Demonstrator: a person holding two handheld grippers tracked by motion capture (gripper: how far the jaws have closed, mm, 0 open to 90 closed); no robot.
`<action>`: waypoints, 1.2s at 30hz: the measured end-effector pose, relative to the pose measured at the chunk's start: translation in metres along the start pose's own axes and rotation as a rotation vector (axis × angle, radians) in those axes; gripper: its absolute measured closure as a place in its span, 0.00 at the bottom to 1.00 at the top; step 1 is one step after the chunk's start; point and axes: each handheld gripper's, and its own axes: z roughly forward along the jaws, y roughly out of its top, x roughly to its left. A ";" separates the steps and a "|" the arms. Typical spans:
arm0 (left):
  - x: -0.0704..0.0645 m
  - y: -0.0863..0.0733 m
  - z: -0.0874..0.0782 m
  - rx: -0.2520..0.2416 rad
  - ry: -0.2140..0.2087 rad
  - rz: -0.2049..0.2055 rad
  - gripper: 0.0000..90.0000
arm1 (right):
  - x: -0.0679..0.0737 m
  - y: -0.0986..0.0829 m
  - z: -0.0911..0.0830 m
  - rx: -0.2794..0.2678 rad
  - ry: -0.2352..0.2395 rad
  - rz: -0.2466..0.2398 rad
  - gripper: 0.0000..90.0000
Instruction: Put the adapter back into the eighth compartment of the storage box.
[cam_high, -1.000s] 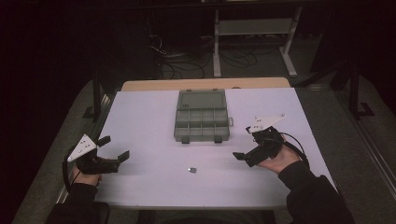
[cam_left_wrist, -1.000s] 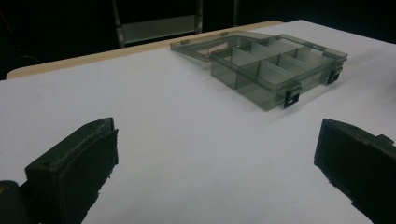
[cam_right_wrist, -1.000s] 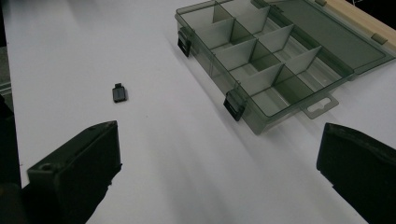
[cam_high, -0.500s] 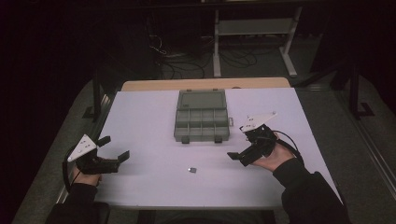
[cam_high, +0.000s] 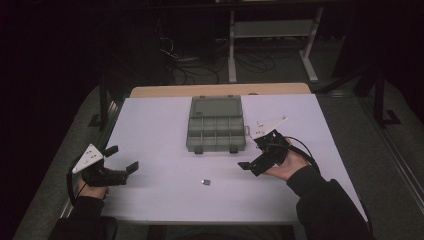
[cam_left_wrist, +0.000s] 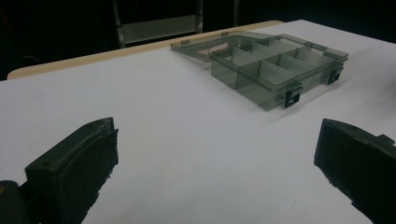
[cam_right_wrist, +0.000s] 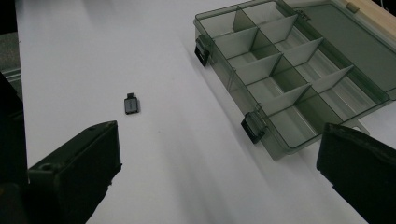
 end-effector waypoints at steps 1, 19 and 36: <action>0.000 0.000 0.000 -0.001 -0.001 0.000 0.00 | 0.000 0.001 0.001 0.004 0.003 0.000 0.00; 0.000 0.000 0.001 0.002 -0.004 -0.001 0.00 | 0.004 0.012 0.017 0.028 0.029 -0.021 0.00; 0.000 0.000 0.000 -0.002 -0.005 -0.003 0.00 | 0.011 0.023 0.035 0.065 0.065 -0.052 0.00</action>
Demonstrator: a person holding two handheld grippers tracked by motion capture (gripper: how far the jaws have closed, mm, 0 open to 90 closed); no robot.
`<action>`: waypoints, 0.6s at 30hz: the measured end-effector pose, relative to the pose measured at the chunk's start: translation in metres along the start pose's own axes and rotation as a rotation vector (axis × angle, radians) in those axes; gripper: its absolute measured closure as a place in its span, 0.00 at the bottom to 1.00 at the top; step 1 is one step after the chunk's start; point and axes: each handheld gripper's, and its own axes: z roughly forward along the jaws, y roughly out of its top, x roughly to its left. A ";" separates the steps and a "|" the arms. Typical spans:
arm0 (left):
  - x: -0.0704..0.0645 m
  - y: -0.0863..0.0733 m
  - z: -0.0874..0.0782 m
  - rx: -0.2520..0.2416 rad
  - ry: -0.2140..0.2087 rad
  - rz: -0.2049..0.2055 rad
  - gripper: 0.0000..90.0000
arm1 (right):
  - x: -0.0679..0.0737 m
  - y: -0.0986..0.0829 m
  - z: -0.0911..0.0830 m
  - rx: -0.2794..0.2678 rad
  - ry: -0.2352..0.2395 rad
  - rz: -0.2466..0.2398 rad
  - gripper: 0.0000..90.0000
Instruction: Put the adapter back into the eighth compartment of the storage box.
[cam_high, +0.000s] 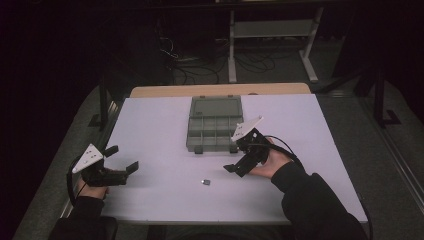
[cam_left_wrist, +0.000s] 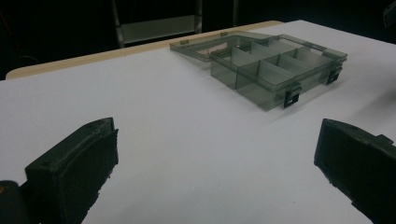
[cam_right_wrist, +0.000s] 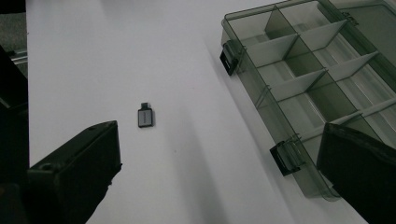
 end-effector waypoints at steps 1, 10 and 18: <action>0.000 0.000 0.000 0.000 0.000 0.000 0.00 | 0.000 0.000 0.000 0.001 0.001 0.000 0.00; 0.000 0.000 0.000 0.000 0.000 -0.001 0.00 | 0.002 0.004 0.004 0.010 0.010 -0.008 0.00; 0.000 0.000 0.000 0.000 0.000 0.000 0.00 | 0.003 0.007 0.014 0.033 0.025 -0.016 0.00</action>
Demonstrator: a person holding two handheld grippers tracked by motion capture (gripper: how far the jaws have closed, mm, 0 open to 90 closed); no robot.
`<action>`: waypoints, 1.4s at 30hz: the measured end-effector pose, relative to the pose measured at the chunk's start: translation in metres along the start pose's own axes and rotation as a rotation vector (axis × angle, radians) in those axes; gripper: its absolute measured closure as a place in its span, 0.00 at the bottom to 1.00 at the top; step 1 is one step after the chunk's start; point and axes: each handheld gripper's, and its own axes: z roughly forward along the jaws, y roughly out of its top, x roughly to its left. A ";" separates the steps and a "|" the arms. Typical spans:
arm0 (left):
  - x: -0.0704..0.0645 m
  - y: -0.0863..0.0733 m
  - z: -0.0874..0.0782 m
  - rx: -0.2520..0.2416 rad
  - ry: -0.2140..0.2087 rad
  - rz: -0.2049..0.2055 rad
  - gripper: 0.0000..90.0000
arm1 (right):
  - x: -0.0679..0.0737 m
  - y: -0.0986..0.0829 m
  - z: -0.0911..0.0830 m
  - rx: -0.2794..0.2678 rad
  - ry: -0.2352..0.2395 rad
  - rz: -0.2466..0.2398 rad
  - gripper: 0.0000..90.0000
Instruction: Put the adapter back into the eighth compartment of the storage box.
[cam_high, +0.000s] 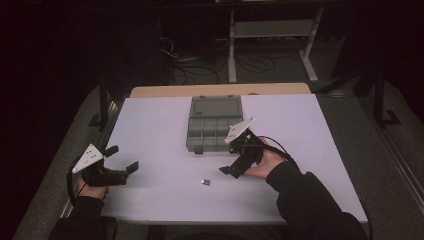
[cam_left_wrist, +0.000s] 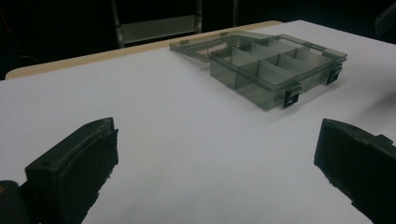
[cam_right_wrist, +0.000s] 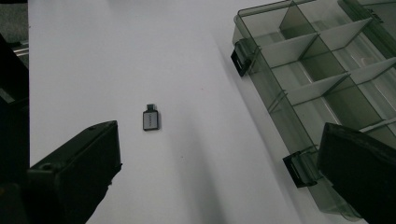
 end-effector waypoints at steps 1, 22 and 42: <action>0.000 0.000 0.000 0.000 0.000 0.000 0.00 | 0.001 0.001 0.002 0.002 0.003 0.000 0.00; 0.000 0.000 0.000 0.000 -0.003 0.000 0.00 | 0.007 0.006 0.024 0.052 0.050 -0.032 0.00; 0.000 0.000 0.000 0.001 -0.005 0.000 0.00 | 0.014 0.010 0.051 0.098 0.096 -0.057 0.00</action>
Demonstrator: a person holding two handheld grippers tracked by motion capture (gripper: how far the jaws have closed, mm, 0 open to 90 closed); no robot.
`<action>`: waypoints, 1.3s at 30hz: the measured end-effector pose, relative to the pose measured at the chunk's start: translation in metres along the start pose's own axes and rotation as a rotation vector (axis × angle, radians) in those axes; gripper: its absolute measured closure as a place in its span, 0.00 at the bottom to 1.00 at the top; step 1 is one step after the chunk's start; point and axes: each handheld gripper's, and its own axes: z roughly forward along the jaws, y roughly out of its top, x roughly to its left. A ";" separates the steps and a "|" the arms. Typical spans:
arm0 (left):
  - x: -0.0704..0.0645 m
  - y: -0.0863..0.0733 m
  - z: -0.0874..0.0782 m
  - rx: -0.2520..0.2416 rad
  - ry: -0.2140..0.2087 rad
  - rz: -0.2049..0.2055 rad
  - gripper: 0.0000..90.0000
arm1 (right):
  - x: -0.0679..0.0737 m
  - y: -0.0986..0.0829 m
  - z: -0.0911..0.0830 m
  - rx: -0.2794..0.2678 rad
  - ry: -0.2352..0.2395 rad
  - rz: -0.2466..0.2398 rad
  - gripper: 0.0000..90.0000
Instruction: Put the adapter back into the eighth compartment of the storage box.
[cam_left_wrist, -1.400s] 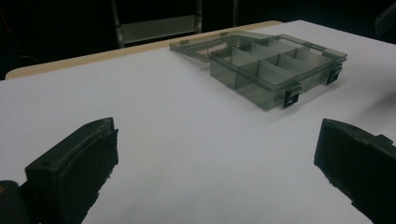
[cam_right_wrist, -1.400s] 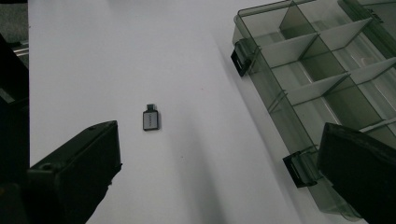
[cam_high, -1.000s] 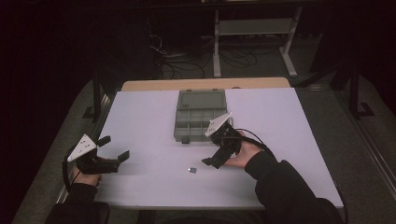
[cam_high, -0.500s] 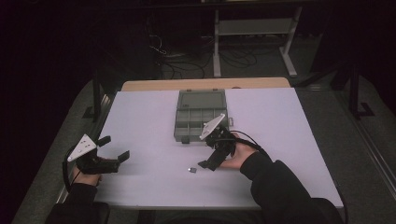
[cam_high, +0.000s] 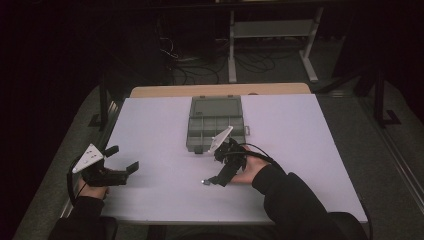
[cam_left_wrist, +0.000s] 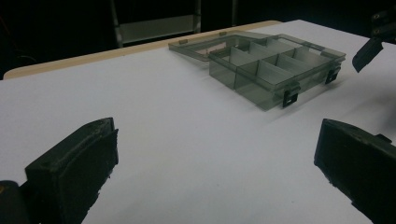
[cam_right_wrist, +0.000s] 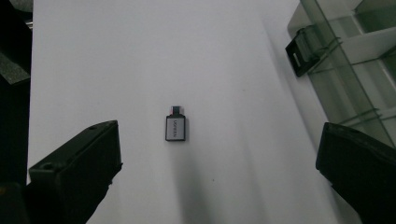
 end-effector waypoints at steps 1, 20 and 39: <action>0.000 0.000 0.000 -0.001 0.000 -0.001 0.00 | 0.000 0.000 0.002 0.003 0.003 -0.005 0.00; 0.000 0.000 0.000 0.001 -0.003 0.002 0.00 | 0.005 0.002 0.025 0.046 0.076 -0.020 0.15; 0.000 0.000 0.000 0.000 -0.002 0.001 0.00 | 0.010 0.004 0.035 0.074 0.130 -0.068 0.55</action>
